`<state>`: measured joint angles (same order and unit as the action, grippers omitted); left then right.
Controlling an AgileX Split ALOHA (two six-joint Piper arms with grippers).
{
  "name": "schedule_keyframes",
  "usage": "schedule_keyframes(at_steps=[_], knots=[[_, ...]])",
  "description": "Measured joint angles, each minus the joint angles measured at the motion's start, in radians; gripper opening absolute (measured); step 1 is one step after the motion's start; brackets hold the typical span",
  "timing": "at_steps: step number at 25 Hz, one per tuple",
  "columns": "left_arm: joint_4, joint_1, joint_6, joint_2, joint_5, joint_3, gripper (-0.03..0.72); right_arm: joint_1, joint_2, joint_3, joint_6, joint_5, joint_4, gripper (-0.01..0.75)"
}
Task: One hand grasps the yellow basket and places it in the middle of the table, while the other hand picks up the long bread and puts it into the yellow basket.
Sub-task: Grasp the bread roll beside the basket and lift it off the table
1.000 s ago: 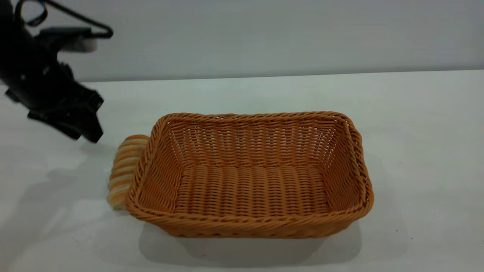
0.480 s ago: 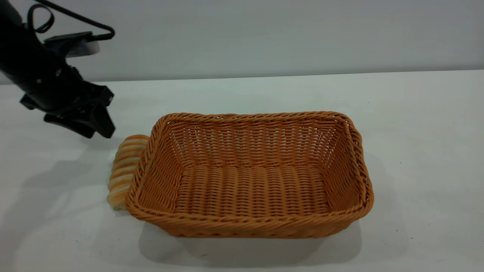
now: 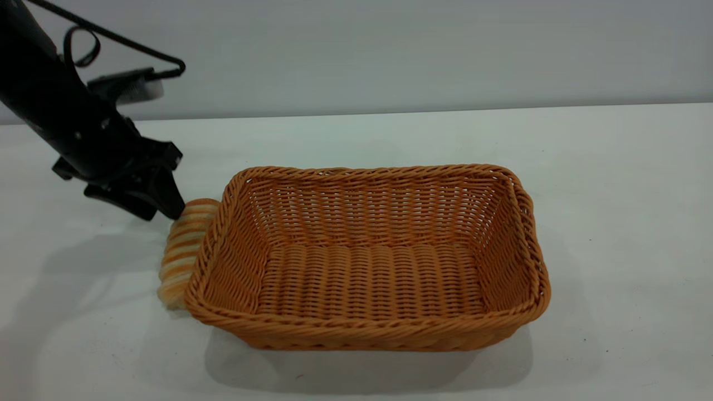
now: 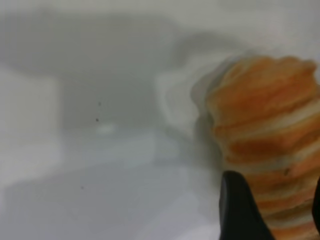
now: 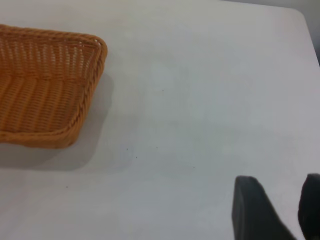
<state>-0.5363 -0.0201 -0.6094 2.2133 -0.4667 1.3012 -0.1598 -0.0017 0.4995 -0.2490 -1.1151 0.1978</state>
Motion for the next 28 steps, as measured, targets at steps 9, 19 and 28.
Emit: schedule_keyframes(at_steps=[9,19,28], knots=[[-0.001,-0.008,0.0,0.023,0.027,0.001,0.411,0.0,0.0,0.0,0.002,0.0,0.0,0.266],[-0.123,-0.025,-0.12,0.088,0.046,0.006,0.411,0.0,0.0,0.0,0.003,0.0,0.0,0.266],[-0.177,-0.024,-0.195,0.098,0.049,0.011,0.154,0.0,0.0,0.0,0.004,0.0,0.001,0.266]])
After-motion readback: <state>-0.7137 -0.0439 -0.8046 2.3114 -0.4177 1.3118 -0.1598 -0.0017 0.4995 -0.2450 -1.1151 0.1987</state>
